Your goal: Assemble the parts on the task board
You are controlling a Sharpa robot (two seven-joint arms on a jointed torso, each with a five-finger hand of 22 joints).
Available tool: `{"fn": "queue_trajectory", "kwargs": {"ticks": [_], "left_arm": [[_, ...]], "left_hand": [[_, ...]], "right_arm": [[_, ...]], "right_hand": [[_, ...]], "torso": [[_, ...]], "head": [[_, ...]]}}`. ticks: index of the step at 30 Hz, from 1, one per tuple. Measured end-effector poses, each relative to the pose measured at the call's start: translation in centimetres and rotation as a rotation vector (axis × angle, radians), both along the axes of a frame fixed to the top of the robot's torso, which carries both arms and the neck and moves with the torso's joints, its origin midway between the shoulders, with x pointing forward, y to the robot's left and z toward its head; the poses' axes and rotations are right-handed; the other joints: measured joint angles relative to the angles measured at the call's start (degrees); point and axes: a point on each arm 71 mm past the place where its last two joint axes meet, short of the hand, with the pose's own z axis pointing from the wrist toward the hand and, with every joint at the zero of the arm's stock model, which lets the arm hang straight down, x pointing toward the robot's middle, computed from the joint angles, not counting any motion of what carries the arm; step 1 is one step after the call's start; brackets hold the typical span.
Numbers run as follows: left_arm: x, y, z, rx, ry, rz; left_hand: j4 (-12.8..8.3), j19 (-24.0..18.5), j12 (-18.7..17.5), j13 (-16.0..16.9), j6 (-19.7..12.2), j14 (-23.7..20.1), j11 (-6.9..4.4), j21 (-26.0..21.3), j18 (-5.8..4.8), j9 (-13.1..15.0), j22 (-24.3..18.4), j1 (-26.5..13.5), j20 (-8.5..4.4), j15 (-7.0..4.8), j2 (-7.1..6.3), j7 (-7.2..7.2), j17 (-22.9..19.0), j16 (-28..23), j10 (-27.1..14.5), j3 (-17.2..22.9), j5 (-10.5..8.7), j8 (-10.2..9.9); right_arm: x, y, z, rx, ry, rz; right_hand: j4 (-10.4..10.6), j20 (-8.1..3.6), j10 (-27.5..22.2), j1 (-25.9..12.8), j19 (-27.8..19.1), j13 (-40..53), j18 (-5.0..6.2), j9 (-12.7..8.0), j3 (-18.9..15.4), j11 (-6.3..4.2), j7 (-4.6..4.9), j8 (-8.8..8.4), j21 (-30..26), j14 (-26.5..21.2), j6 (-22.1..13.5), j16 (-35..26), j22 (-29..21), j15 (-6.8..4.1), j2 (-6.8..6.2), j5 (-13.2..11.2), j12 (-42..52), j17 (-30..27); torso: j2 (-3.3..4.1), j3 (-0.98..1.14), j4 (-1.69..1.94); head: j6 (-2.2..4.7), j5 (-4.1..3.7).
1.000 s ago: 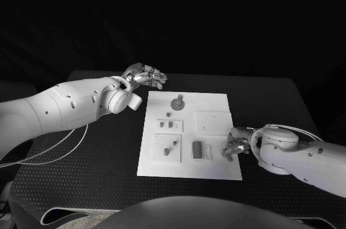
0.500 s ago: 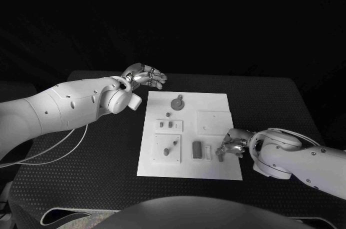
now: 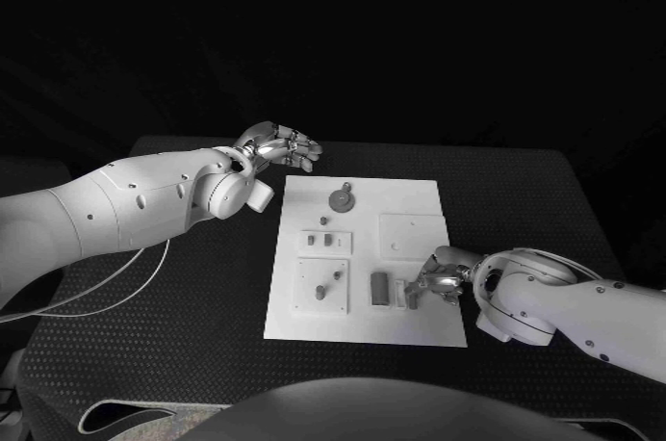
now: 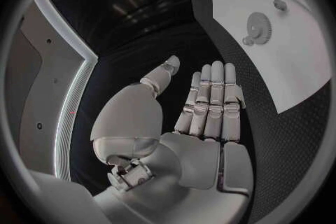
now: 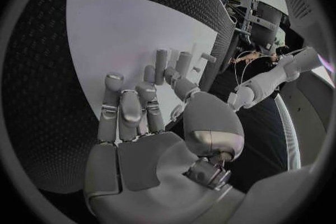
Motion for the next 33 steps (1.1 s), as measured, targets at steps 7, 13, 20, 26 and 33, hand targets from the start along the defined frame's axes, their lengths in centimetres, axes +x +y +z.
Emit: {"fn": "queue_trajectory", "kwargs": {"ticks": [7, 13, 20, 26, 33], "left_arm": [[0.0, -0.1, 0.0, -0.001, 0.000, -0.002], [0.0, -0.1, 0.0, -0.001, 0.000, -0.002], [0.0, -0.1, 0.0, -0.001, 0.000, -0.002], [0.0, -0.1, 0.0, -0.001, 0.000, -0.003], [0.0, -0.1, 0.0, -0.002, 0.001, -0.003]], "left_hand": [[0.0, 0.0, 0.0, 0.0, 0.0, 0.0, 0.00, 0.0, 0.00, 0.0, 0.0, 0.0, 0.00, 0.00, 0.00, 0.00, 0.1, 0.0, 0.0, 0.0, 0.00, 0.0], [0.0, 0.0, 0.0, 0.0, 0.0, 0.0, 0.00, 0.0, 0.00, 0.0, 0.0, 0.0, 0.00, 0.00, 0.00, 0.00, 0.1, 0.0, 0.0, 0.0, 0.00, 0.0], [0.0, 0.0, 0.0, 0.0, 0.0, 0.0, 0.00, 0.0, 0.00, 0.0, 0.0, 0.0, 0.00, 0.00, 0.00, 0.00, 0.2, -0.2, 0.0, 0.0, 0.00, 0.0], [0.0, 0.0, 0.0, 0.0, 0.0, 0.0, 0.00, 0.0, 0.00, 0.0, 0.0, 0.0, 0.00, 0.00, 0.00, 0.00, 0.2, -0.2, 0.0, 0.0, 0.00, 0.0], [0.0, 0.0, 0.0, 0.0, 0.0, 0.0, 0.00, 0.0, 0.00, 0.0, 0.0, 0.0, 0.00, 0.00, 0.00, 0.00, 0.2, -0.2, 0.0, 0.0, 0.00, 0.0]], "right_arm": [[0.0, 0.6, 0.0, 0.014, 0.006, 0.002], [0.1, 0.7, 0.0, 0.017, 0.003, -0.002], [0.3, 1.0, 0.0, 0.018, -0.002, 0.001], [0.5, 1.1, -0.1, 0.014, -0.008, 0.002], [0.5, 1.5, -0.1, 0.013, -0.015, 0.013]], "right_hand": [[0.0, 0.00, 0.0, -0.2, 0.0, 0.0, -0.01, 0.0, 0.0, 0.00, 0.00, 0.00, 0.0, 0.0, 0.0, 0.0, 0.0, 0.01, -0.23, 0.0, 0.0, 0.0], [0.0, 0.00, 0.0, -0.2, 0.0, 0.0, -0.02, 0.0, 0.0, 0.01, 0.00, 0.00, 0.0, 0.0, 0.0, 0.0, 0.0, 0.03, -0.24, 0.0, 0.0, 0.0], [0.0, 0.00, 0.0, -0.2, 0.0, 0.0, -0.03, 0.0, 0.0, 0.01, 0.00, 0.00, 0.0, 0.0, 0.0, -0.2, 0.0, 0.06, -0.24, 0.0, 0.0, 0.0], [0.0, 0.00, 0.0, -0.4, 0.0, 0.0, -0.04, 0.0, 0.0, 0.01, -0.01, 0.00, 0.0, -0.1, 0.0, -0.2, 0.0, 0.12, -0.45, 0.0, 0.0, 0.0], [0.0, 0.00, 0.0, -0.4, 0.0, 0.0, -0.05, 0.0, 0.0, 0.01, -0.02, 0.01, 0.0, 0.2, 0.0, -0.2, 0.0, 0.03, -0.46, 0.0, 0.0, 0.0]], "torso": [[0.00, 0.00, -0.02], [0.01, -0.03, -0.01], [0.01, -0.05, 0.04], [0.02, -0.07, 0.07], [0.02, -0.07, 0.04]], "head": [[0.00, -0.15], [0.00, -0.20], [0.00, -0.19], [0.00, -0.07], [0.00, 0.07]]}}
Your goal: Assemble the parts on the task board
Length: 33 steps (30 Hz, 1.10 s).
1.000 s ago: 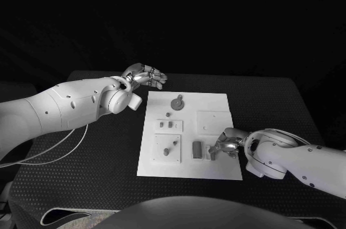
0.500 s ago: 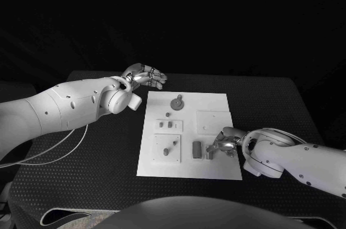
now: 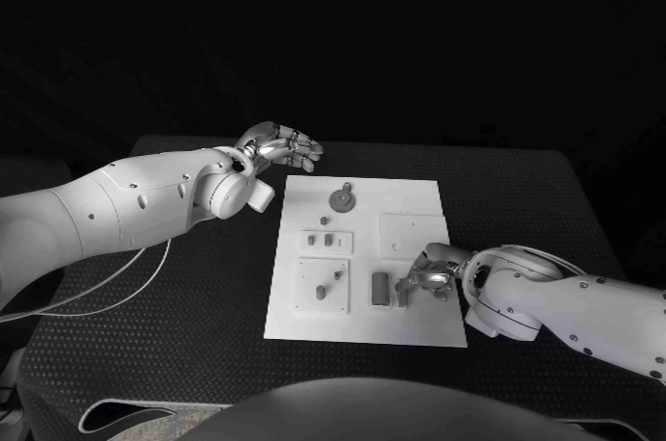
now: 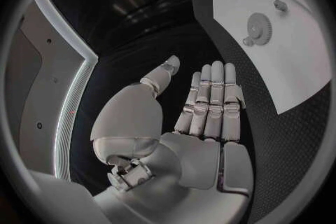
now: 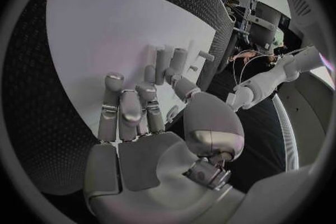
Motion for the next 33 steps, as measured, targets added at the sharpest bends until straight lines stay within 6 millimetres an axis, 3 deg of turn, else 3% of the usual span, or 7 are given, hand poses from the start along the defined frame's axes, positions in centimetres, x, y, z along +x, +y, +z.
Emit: {"fn": "queue_trajectory", "kwargs": {"ticks": [33], "left_arm": [[0.00, 0.01, 0.01, -0.001, 0.000, -0.001]], "left_hand": [[0.2, 0.0, 0.0, 0.0, 0.0, 0.0, 0.00, 0.0, 0.00, 0.0, 0.0, 0.0, 0.00, 0.00, 0.00, 0.00, 0.2, -0.2, 0.0, 0.2, 0.00, 0.0]], "right_arm": [[0.32, 0.37, -0.37, -0.036, 0.005, 0.024]], "right_hand": [[0.0, 0.00, 0.0, -0.8, 0.0, 0.0, -0.05, -0.1, 0.0, 0.01, -0.09, -0.29, -0.2, -0.2, 0.1, 0.0, 0.0, -0.17, -0.83, 0.0, -0.2, -0.4]], "torso": [[0.00, 0.05, -0.05]], "head": [[0.00, 0.16]]}}
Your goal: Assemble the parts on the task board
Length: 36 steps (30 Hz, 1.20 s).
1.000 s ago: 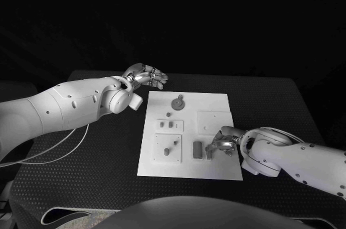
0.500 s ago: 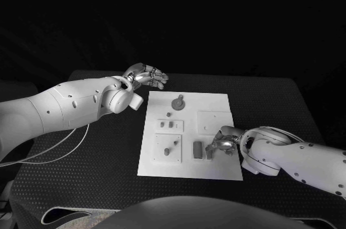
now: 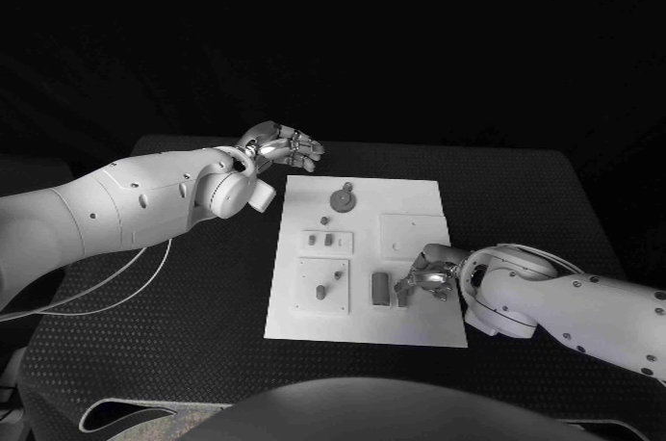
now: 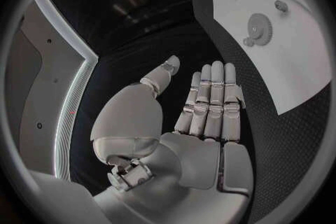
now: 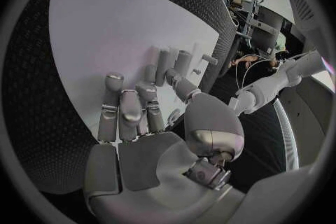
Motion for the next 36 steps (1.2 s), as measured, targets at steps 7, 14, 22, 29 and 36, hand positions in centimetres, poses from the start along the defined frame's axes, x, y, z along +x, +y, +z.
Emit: {"fn": "queue_trajectory", "kwargs": {"ticks": [7, 14, 22, 29, 36], "left_arm": [[0.00, -0.01, 0.00, 0.000, 0.000, 0.000], [0.00, 0.01, 0.00, 0.000, 0.000, 0.000], [0.01, 0.01, 0.00, 0.000, 0.000, 0.000], [0.01, -0.01, 0.00, 0.000, 0.000, 0.000], [0.01, -0.01, 0.00, 0.000, 0.000, 0.000]], "left_hand": [[0.0, 0.0, 0.0, 0.0, 0.0, 0.0, 0.00, 0.0, 0.00, 0.0, 0.0, 0.0, 0.00, 0.00, 0.00, 0.00, 0.0, 0.0, 0.0, 0.0, 0.00, 0.0], [0.0, 0.0, 0.0, 0.0, 0.0, 0.0, 0.00, 0.0, 0.00, 0.0, 0.0, 0.0, 0.00, 0.00, 0.00, 0.00, 0.1, 0.0, 0.0, 0.0, 0.00, 0.0], [0.0, 0.0, 0.0, 0.0, 0.0, 0.2, 0.00, 0.0, 0.00, 0.0, 0.0, 0.0, 0.00, 0.21, 0.00, 0.00, 0.1, 0.0, 0.0, 0.0, 0.00, 0.0], [0.0, 0.0, 0.0, 0.0, 0.0, 0.2, 0.00, 0.0, 0.00, 0.0, 0.0, 0.0, 0.00, 0.21, 0.00, 0.00, 0.2, 0.0, 0.0, 0.0, 0.00, 0.0], [0.0, 0.0, 0.0, 0.0, 0.0, 0.2, 0.00, 0.0, 0.00, 0.0, 0.0, 0.0, 0.00, 0.21, 0.00, 0.00, 0.2, 0.0, 0.0, 0.0, 0.00, 0.0]], "right_arm": [[0.00, 0.04, -0.08, -0.004, 0.000, 0.001], [-0.03, 0.07, -0.10, -0.005, 0.000, 0.002], [-0.05, 0.06, -0.10, -0.005, 0.000, 0.003], [-0.05, 0.07, -0.10, -0.004, -0.001, 0.005], [-0.04, 0.12, -0.10, -0.004, -0.002, 0.007]], "right_hand": [[0.0, 0.00, 0.0, -0.2, 0.0, 0.0, -0.01, 0.0, 0.0, 0.00, 0.00, 0.12, -0.2, -0.1, 0.0, 0.0, 0.0, 0.07, -0.23, 0.0, 0.0, 0.0], [0.0, 0.00, 0.0, -0.2, 0.0, 0.0, -0.02, 0.0, 0.0, 0.00, 0.00, 0.13, -0.2, 0.0, 0.0, 0.0, 0.0, 0.15, -0.23, 0.0, 0.0, 0.0], [-0.6, -0.03, 0.0, 0.5, 0.0, 0.0, -0.03, -0.1, 0.6, 0.00, 0.00, 0.12, -0.2, -0.1, 0.0, 0.0, 0.0, 0.09, -0.91, 0.0, 0.0, 0.0], [-0.6, -0.22, 0.0, 1.6, 0.2, 0.0, -0.38, -0.1, 0.6, 0.00, 0.00, 0.13, -0.2, -0.2, 0.0, 0.0, 0.0, 0.12, -1.28, 0.0, 0.0, 0.0], [-0.6, -0.22, 0.0, 2.4, 0.2, 0.0, -0.43, 0.0, 0.6, 0.00, -0.01, 0.14, -0.2, -0.2, 0.0, 0.0, 0.0, 0.18, -1.67, 0.0, 0.0, 0.0]], "torso": [[-0.01, -0.01, 0.01], [-0.01, -0.01, 0.03], [-0.02, -0.03, 0.04], [-0.02, -0.03, 0.03], [-0.02, -0.02, 0.01]], "head": [[0.00, 0.07], [0.00, 0.06], [0.00, 0.13], [0.00, 0.27], [0.00, 0.31]]}}
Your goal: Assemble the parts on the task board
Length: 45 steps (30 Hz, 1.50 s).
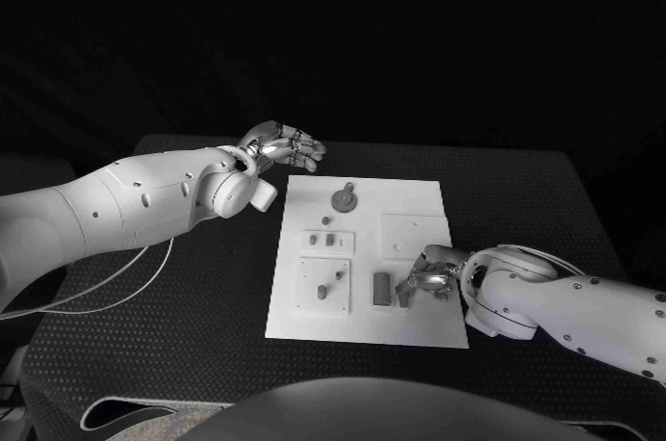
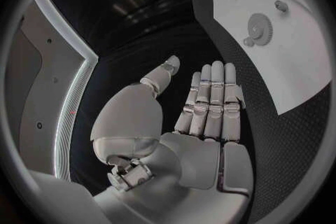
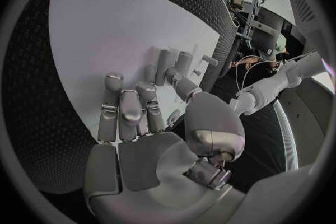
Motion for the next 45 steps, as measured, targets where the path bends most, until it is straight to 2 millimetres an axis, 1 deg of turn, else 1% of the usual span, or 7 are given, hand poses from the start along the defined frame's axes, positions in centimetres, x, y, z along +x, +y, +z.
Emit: {"fn": "queue_trajectory", "kwargs": {"ticks": [7, 12, 15, 20, 32, 37, 45], "left_arm": [[0.00, 0.00, 0.00, 0.000, 0.000, 0.000], [0.00, 0.02, 0.00, 0.000, 0.000, 0.000], [0.00, 0.02, 0.00, 0.000, 0.000, 0.000], [0.00, 0.02, 0.00, 0.000, 0.000, 0.001], [0.00, 0.04, -0.01, 0.000, 0.001, 0.001], [0.00, 0.05, -0.01, 0.001, 0.001, 0.001], [0.00, 0.11, -0.01, 0.001, 0.001, 0.002]], "left_hand": [[0.0, 0.0, 0.0, 0.0, 0.0, 0.0, 0.00, 0.0, 0.00, 0.0, 0.0, 0.0, 0.00, 0.00, 0.00, 0.00, 0.1, 0.0, 0.0, 0.0, 0.00, 0.0], [0.0, 0.0, 0.0, 0.0, 0.0, 0.0, 0.00, 0.0, 0.00, 0.0, 0.0, 0.0, 0.00, 0.00, 0.00, 0.00, 0.1, 0.0, 0.0, 0.0, 0.00, 0.0], [0.0, 0.0, 0.0, 0.0, 0.0, 0.0, 0.00, 0.0, 0.00, 0.0, 0.0, 0.0, 0.00, 0.00, 0.00, 0.00, 0.1, -0.2, 0.0, 0.0, 0.00, 0.0], [0.0, 0.0, 0.0, 0.0, 0.0, 0.0, 0.00, 0.0, -0.01, 0.0, 0.0, 0.0, 0.00, 0.00, 0.00, 0.00, 0.1, -0.2, 0.0, 0.0, 0.00, 0.0], [0.0, 0.0, 0.0, 0.0, 0.0, 0.0, 0.00, 0.0, 0.00, 0.0, 0.0, 0.0, 0.00, 0.00, 0.00, 0.00, 0.2, -0.2, 0.0, 0.0, 0.00, 0.0], [0.0, 0.0, 0.0, 0.0, 0.0, 0.0, 0.00, 0.0, 0.00, -0.1, 0.0, 0.0, 0.00, 0.00, 0.00, 0.00, 0.2, -0.2, 0.0, 0.0, 0.00, 0.0], [0.0, 0.0, 0.0, 0.0, 0.0, 0.0, 0.00, 0.0, -0.01, -0.1, 0.0, 0.0, 0.00, 0.00, 0.00, 0.00, 0.3, -0.2, 0.0, 0.0, 0.00, 0.0]], "right_arm": [[0.02, 0.03, -0.02, -0.001, -0.001, 0.000], [-0.06, -0.03, -0.16, -0.002, 0.001, -0.001], [-0.07, -0.03, -0.17, -0.001, 0.001, -0.001], [-0.08, -0.04, -0.16, 0.000, 0.001, 0.000], [-0.17, -0.26, -0.14, 0.007, -0.001, 0.002], [-0.25, -0.47, -0.13, 0.014, -0.001, 0.008], [-0.17, -0.52, -0.16, 0.021, -0.002, 0.020]], "right_hand": [[0.4, 0.00, 0.0, -0.5, 0.0, 0.0, -0.08, 0.1, -0.4, 0.01, 0.05, -0.22, -0.2, 0.0, 0.0, -0.2, 0.0, 0.07, -0.74, 0.0, 0.0, -0.2], [2.4, 0.01, -0.2, -2.1, 0.0, 0.0, -0.07, -0.1, -0.5, 0.21, 0.55, -0.71, -0.5, -0.3, -0.6, -0.2, 0.0, 0.07, -4.26, 0.0, -0.2, -0.5], [6.2, 0.20, -0.4, -3.1, 0.2, -0.1, -0.13, -0.1, 1.1, 0.42, 0.67, -0.75, -0.7, -0.5, -0.9, -0.5, 0.0, -0.01, -7.70, 0.0, -0.4, -0.7], [8.7, 0.20, -0.4, -3.9, 0.2, -0.1, -0.35, 0.0, 2.0, 0.42, 0.84, -1.03, -0.7, -0.8, -1.0, -0.5, 0.0, 0.18, -9.57, 0.0, -0.5, -0.9], [9.1, 0.20, -0.6, -3.8, 0.2, -0.1, -0.36, 0.0, 2.1, 0.62, 0.84, -1.60, -0.7, -0.8, -1.1, -0.5, 0.0, 0.22, -9.46, 0.0, -0.4, -1.0], [4.6, 0.20, -0.6, 0.1, 0.2, -0.1, -0.36, 0.4, 1.0, 0.62, 0.76, -1.33, -0.7, -1.2, -1.2, -0.5, 0.0, 0.21, -5.58, 0.0, -0.4, -1.3], [0.2, 0.20, -0.6, 5.1, 0.2, -0.1, -0.35, 0.7, 1.0, 0.62, 0.75, -0.97, -0.7, -1.4, -1.2, -0.5, 0.0, 0.22, -3.08, 0.0, -0.4, -1.2]], "torso": [[0.00, 0.01, 0.00], [0.00, 0.01, 0.00], [0.00, 0.01, 0.00], [0.00, 0.01, -0.01], [0.00, 0.03, -0.01], [0.00, 0.02, 0.00], [0.00, 0.02, 0.00]], "head": [[0.00, 0.00], [0.00, -0.01], [0.00, 0.03], [0.00, 0.07], [0.00, 0.02], [0.00, 0.03], [0.00, 0.08]]}}
